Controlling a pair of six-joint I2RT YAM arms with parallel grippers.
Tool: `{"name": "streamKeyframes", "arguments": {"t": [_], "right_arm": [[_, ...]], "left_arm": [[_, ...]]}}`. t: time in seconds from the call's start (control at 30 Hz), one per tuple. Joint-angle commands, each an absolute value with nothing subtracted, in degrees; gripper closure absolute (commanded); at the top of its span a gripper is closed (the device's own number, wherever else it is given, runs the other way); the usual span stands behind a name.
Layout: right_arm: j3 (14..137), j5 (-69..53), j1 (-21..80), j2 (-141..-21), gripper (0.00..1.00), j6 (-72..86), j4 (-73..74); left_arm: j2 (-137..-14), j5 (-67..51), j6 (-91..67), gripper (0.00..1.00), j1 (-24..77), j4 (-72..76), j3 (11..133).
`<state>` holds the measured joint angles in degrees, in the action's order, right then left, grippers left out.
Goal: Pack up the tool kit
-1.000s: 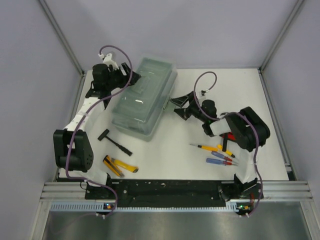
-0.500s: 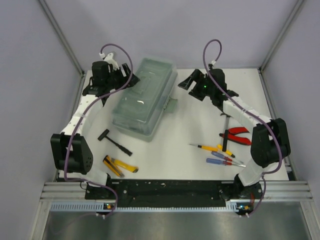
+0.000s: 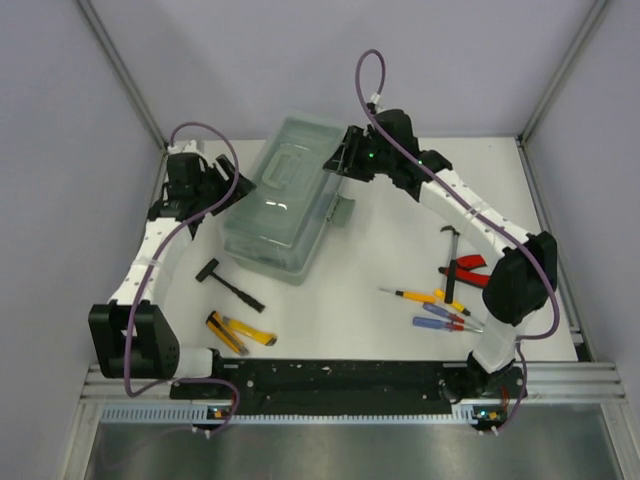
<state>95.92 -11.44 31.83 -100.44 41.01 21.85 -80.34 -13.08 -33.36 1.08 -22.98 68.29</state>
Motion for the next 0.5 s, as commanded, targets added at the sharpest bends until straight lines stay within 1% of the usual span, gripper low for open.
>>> {"name": "streamKeyframes", "arguments": {"t": [0.0, 0.07, 0.17, 0.27, 0.47], "right_arm": [[101.33, -10.90, 33.92, -102.92, 0.56, 37.71, 25.84], [102.04, -11.34, 34.36, -103.62, 0.56, 37.62, 25.93], [103.27, -11.43, 34.54, -104.76, 0.55, 37.53, 26.28], [104.67, -11.25, 34.80, -105.55, 0.55, 37.36, 26.72], [108.28, -9.32, 36.03, -107.31, 0.55, 36.83, 28.12]], "left_arm": [[-76.91, -18.67, -30.42, 0.28, -1.06, -26.31, 57.85], [-76.81, -27.91, -30.58, 0.28, -0.97, -23.04, 56.78], [-78.04, -34.52, -31.03, 0.32, -0.44, -19.35, 55.29], [-78.48, -37.17, -30.06, 0.33, 2.10, -17.14, 54.41], [-80.94, -39.20, -26.90, 0.34, 9.48, -16.61, 56.51]]}}
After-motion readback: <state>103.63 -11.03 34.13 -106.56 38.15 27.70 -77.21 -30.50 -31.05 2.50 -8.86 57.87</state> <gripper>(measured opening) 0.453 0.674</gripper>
